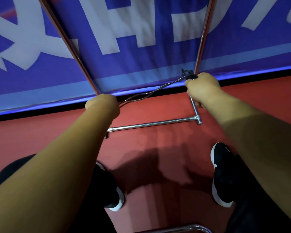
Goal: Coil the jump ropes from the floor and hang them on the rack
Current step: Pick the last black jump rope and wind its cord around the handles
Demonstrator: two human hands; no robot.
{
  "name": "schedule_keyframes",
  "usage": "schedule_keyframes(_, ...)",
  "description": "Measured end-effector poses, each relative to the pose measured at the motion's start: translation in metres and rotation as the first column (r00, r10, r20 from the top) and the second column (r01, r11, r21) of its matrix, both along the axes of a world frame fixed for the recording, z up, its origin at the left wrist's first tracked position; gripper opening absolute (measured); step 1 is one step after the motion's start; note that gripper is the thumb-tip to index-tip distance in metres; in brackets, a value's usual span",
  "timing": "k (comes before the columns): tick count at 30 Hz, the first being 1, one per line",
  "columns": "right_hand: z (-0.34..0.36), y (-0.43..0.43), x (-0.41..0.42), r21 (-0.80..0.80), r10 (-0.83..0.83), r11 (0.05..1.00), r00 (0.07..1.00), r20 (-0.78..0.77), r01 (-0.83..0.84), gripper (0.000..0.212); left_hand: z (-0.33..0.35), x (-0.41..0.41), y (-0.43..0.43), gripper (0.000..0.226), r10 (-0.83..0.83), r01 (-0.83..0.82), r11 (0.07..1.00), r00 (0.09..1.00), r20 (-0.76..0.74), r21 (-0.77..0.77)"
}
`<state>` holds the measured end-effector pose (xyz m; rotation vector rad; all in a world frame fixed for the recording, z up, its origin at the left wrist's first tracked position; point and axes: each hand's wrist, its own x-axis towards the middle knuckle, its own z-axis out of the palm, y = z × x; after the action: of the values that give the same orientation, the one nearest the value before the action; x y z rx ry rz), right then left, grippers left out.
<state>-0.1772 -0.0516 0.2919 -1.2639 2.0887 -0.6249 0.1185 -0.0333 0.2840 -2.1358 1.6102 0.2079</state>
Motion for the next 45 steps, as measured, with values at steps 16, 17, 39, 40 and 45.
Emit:
schedule_keyframes(16, 0.0, 0.001, 0.0, -0.074, -0.091, 0.991, 0.964, 0.251, 0.112, 0.022, 0.0, -0.01, 0.015, 0.034, -0.243, 0.284, 0.955, 0.918, -0.314, 0.09)
schedule_keyframes(17, 0.0, 0.002, 0.001, -0.067, -0.073, 0.993, 0.968, 0.238, 0.092, 0.021, 0.004, -0.014, 0.015, 0.031, -0.247, 0.287, 0.957, 0.884, -0.398, 0.043)
schedule_keyframes(39, -0.003, 0.019, 0.021, -0.062, 0.328, 0.944, 0.944, 0.029, -0.325, 0.022, 0.022, -0.047, 0.024, 0.073, -0.327, 0.483, 0.86, 0.771, -0.547, 0.167)
schedule_keyframes(40, -0.002, 0.019, 0.021, -0.079, 0.356, 0.932, 0.934, 0.005, -0.355, 0.023, 0.021, -0.048, 0.024, 0.07, -0.343, 0.488, 0.836, 0.821, -0.457, 0.25)
schedule_keyframes(45, -0.001, 0.028, 0.027, -0.096, 0.508, 0.85, 0.855, -0.108, -0.517, 0.023, 0.015, -0.044, 0.014, 0.062, -0.316, 0.334, 0.942, 0.842, -0.436, -0.038)
